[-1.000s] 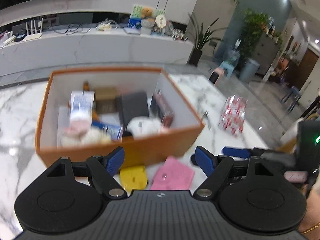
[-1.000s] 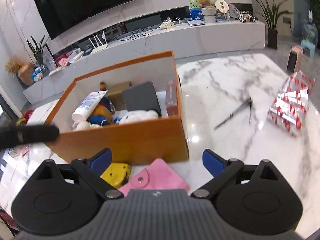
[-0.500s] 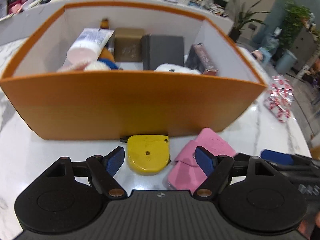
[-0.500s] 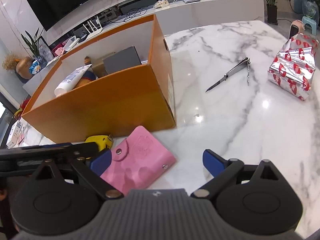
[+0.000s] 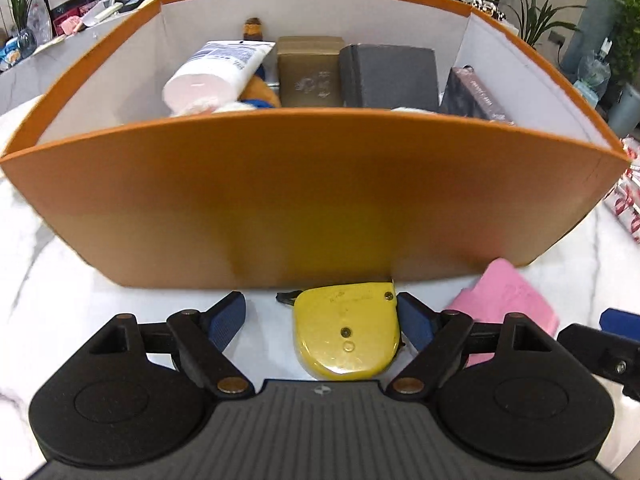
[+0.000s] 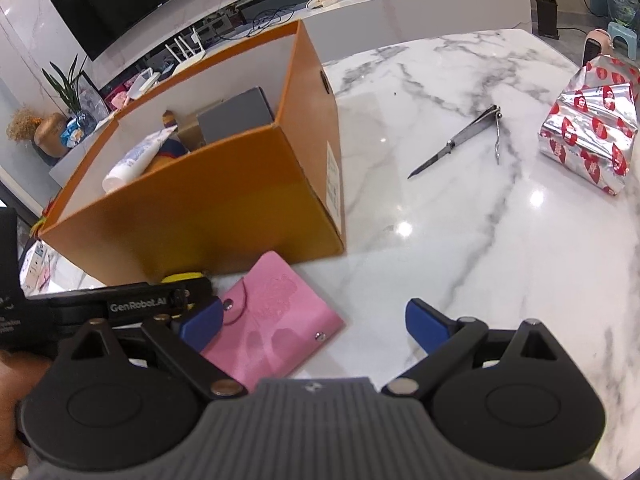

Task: Organize objects
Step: 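Withdraw both tools toward the yellow tape measure and pink wallet, then close left tool on yellow tape measure while right tool approaches pink wallet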

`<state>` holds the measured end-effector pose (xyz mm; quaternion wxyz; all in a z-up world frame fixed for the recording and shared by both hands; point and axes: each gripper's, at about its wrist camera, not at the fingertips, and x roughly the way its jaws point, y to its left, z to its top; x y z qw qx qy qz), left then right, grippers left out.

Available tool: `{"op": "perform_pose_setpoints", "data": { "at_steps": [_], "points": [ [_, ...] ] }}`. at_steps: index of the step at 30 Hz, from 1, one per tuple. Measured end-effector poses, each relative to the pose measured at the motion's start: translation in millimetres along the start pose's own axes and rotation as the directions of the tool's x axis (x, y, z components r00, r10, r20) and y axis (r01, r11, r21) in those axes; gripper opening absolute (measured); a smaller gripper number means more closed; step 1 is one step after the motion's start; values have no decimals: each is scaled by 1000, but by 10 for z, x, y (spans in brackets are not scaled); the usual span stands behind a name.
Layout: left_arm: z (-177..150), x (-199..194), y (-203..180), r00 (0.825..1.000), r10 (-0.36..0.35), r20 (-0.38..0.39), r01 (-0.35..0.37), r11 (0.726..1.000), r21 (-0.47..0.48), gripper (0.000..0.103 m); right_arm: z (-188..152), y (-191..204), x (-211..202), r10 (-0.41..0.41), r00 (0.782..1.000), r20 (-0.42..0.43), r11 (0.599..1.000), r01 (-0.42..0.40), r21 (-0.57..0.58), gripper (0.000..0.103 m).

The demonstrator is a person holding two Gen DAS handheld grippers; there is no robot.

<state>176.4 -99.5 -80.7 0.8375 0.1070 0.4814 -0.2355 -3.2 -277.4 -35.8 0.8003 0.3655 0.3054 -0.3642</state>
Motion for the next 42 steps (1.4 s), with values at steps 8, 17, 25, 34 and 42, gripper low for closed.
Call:
{"op": "perform_pose_setpoints", "data": {
  "at_steps": [8,17,25,34,42],
  "points": [
    [-124,-128,317,1000,19,-22,-20,1000,-3,97,-171,330,183,-24,999,-41,991,18,-132,98],
    [-124,-165,436,999,25,-34,-25,1000,-8,97,-302,583,276,-77,996,-38,960,64,-274,99],
    [-133,-182,451,999,22,-37,-22,1000,0,97,-395,692,324,-167,985,-44,902,134,-411,99],
    [-159,-202,492,999,20,-51,-20,1000,1,97,-269,11,11,-356,929,-99,862,286,-419,100],
    [-162,-206,516,998,15,-56,-15,1000,-6,97,-82,-170,-191,-115,991,-64,973,100,-208,100]
  ]
}}
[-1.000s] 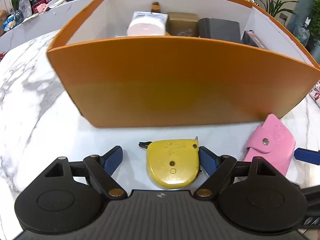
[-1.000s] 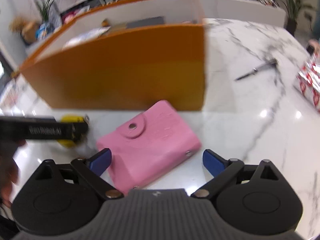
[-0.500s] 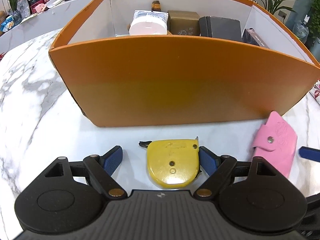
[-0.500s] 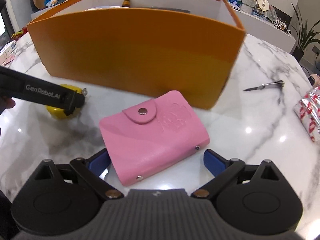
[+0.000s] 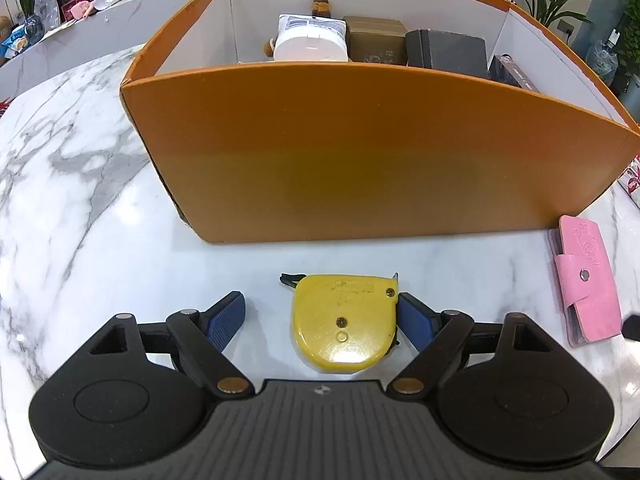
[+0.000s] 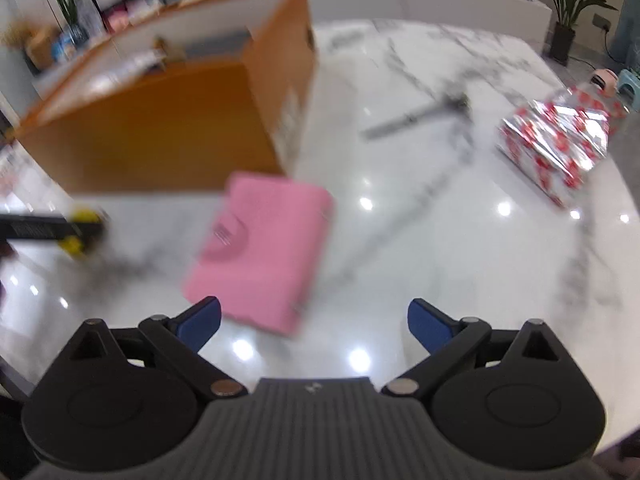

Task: Organize objects
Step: 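Close left tool on yellow tape measure while right tool approaches pink wallet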

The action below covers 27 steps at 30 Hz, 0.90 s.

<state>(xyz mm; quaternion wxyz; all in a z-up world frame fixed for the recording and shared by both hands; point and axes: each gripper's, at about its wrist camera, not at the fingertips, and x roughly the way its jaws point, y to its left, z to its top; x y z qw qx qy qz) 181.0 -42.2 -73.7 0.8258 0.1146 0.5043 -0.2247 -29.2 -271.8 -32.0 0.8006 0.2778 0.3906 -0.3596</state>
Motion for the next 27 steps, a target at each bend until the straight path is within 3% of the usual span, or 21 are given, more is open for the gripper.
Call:
{"op": "perform_pose_setpoints", "data": {
  "at_steps": [8,12,19,27],
  "points": [
    [-55,-60,52,999,-33,-6,33,999,-14,97,50,285,420,-85,996,28,996,84,30,100],
    [-77,-70,81,1000,-29,1,29,1000,-8,97,81,418,553,-140,990,35,990,140,-8,101],
    [-124,-41,-30,999,13,33,-15,999,47,97,72,480,568,-152,987,46,988,153,-31,101],
    [-165,-32,-112,997,-6,82,0,997,79,97,76,466,566,-147,988,54,988,149,-40,101]
  ]
}}
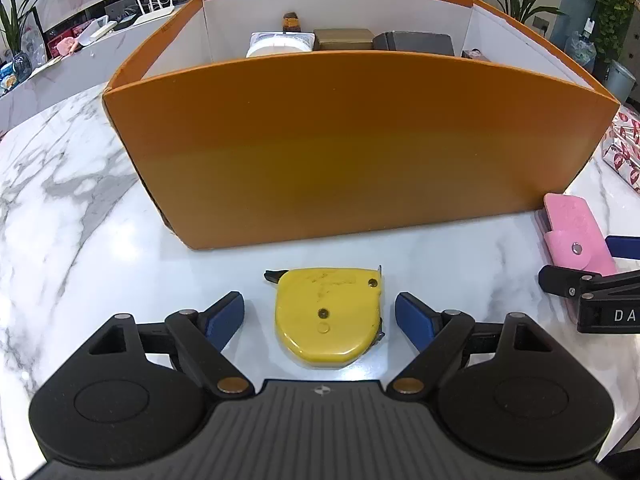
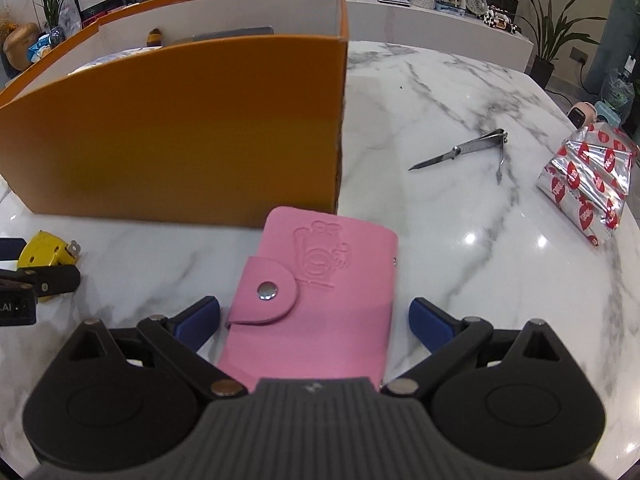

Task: Organize objects
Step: 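Close left tool on yellow tape measure while right tool approaches pink wallet, then close right tool on the pink card wallet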

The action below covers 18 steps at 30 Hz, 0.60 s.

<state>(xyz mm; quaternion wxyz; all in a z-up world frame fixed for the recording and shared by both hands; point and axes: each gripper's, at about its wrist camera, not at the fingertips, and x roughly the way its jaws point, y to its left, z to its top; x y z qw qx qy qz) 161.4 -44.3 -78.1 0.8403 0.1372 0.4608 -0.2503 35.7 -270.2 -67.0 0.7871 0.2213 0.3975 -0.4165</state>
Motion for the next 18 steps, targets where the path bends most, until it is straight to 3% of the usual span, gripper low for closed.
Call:
{"op": "perform_pose_setpoints", "data": {
  "at_steps": [2,4,5,7,18],
  "points": [
    [-2,-5,-13,1000,2,5,-2,1000,-1,93,7,-1,4,2,1000,0,1000,-2,-4,100],
    [-1,-30,-22,1000,0,12,0,1000,5,80,10,-6,1,6,1000,2,1000,-6,-12,97],
    [5,-48,-32,1000,-3,19,3,1000,11,62,10,-5,-6,7,1000,5,1000,-7,-16,96],
    [13,-55,-47,1000,-4,12,4,1000,19,62,15,-3,-31,12,1000,13,1000,-11,-23,87],
    [-20,-105,-60,1000,-22,3,22,999,38,62,25,-31,-79,17,1000,15,1000,-17,-10,84]
  ]
}}
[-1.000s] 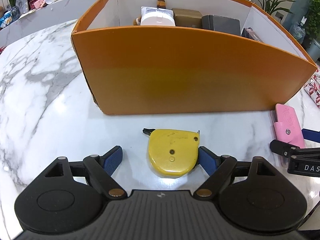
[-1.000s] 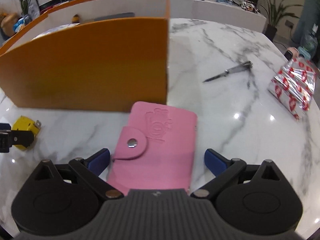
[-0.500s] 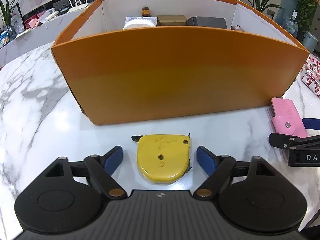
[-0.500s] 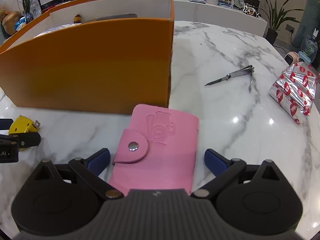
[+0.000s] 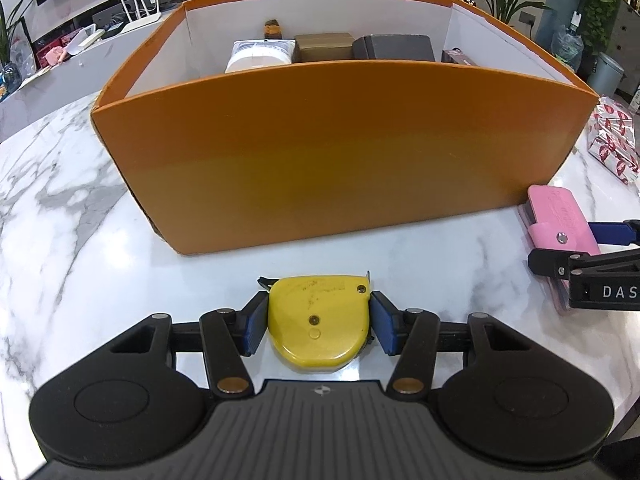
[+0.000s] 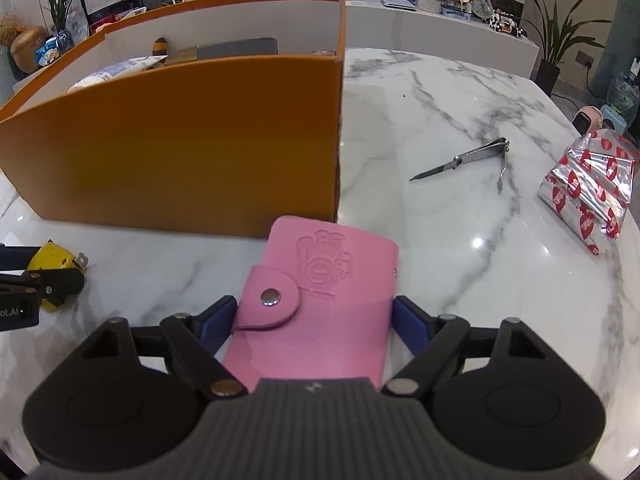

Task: Organize objects
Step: 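Close right tool on the pink card wallet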

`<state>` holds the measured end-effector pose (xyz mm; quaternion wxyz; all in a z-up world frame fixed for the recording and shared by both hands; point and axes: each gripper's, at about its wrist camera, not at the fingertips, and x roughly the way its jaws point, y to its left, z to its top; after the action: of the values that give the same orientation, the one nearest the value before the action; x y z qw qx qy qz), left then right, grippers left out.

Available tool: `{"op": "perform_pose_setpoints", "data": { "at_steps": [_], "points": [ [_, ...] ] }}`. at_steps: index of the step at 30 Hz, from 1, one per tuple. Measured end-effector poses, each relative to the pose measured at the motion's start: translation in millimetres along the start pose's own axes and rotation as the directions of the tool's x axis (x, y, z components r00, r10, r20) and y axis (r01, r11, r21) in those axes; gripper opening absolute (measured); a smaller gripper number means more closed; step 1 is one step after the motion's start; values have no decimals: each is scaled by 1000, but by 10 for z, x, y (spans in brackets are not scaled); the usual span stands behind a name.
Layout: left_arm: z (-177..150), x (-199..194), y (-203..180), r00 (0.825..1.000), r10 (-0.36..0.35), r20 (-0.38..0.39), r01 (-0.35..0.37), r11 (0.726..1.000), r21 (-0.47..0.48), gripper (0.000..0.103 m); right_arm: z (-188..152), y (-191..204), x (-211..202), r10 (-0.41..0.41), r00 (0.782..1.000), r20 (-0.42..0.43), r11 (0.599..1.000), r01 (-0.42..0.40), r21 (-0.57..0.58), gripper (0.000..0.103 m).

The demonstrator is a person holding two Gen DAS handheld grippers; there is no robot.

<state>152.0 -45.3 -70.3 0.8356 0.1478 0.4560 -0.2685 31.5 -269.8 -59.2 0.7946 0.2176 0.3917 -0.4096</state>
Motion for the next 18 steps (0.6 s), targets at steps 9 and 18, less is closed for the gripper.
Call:
{"op": "perform_pose_setpoints", "data": {
  "at_steps": [9,18],
  "points": [
    [10,-12,-12,1000,-7,-1,7,1000,4,62,-19,4,-74,37,999,-3,999,-37,7,84],
    [4,-109,-66,999,-34,-1,34,999,15,62,-39,-1,-195,84,996,0,996,-84,20,84]
  ]
}}
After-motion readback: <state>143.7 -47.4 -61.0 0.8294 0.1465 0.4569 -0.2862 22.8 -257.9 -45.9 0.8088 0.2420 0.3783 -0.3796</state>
